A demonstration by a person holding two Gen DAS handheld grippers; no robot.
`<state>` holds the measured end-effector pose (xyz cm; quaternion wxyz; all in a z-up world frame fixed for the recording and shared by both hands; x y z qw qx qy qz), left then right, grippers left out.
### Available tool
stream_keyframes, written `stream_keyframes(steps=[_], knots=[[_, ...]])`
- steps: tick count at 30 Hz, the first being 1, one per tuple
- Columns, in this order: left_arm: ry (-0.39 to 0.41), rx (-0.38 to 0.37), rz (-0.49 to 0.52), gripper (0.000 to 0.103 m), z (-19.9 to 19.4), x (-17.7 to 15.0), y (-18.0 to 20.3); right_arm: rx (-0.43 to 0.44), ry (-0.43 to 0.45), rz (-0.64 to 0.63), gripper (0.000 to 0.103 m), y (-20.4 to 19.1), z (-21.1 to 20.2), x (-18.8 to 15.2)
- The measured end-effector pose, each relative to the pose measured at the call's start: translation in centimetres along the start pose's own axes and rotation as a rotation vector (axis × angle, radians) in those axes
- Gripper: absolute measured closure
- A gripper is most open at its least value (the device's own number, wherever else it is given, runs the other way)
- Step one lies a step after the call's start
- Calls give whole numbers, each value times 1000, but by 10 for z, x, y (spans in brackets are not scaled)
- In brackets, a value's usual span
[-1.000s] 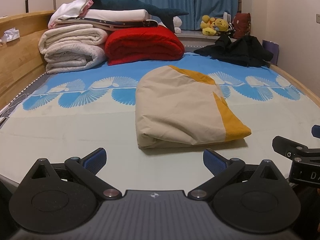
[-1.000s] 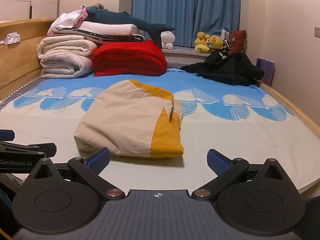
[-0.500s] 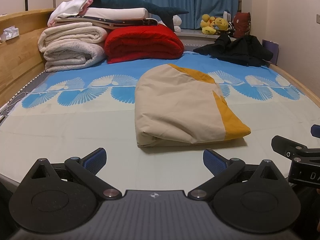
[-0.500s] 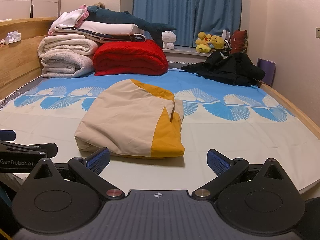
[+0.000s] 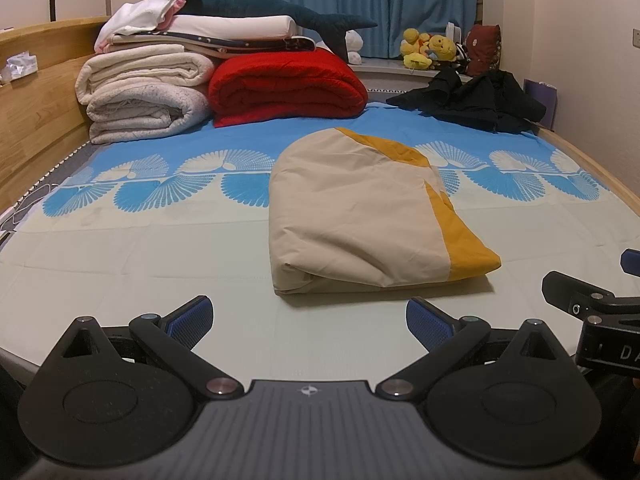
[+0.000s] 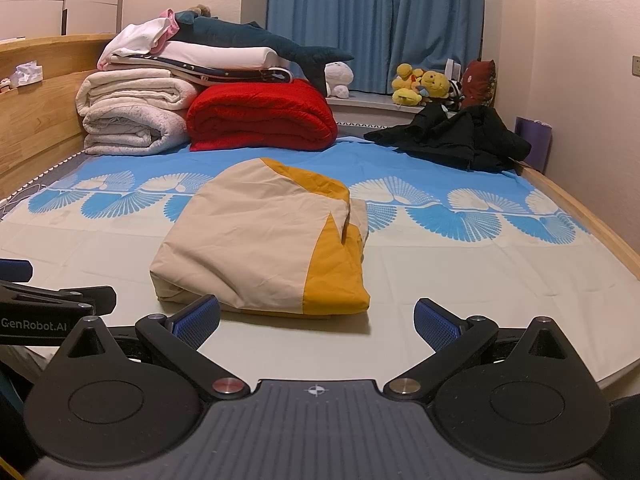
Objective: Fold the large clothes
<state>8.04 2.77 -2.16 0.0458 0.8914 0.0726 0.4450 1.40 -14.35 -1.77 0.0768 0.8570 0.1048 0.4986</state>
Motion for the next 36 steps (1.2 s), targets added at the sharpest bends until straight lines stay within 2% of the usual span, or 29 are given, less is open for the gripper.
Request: stream_keyframes(steps=[36], knots=[[1, -14, 15, 0, 3, -1, 1, -1, -1, 0, 1, -1, 0, 1]])
Point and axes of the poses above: each gripper's, at about its wrist camera, not at the fingertips, and z roughly the way its jaws point, y to its right, x to its top, the point moved 3 cm from there along z, roughly the way its jaws point, and after that the axes turned 15 degrees about -z, right-handed, at the moved point
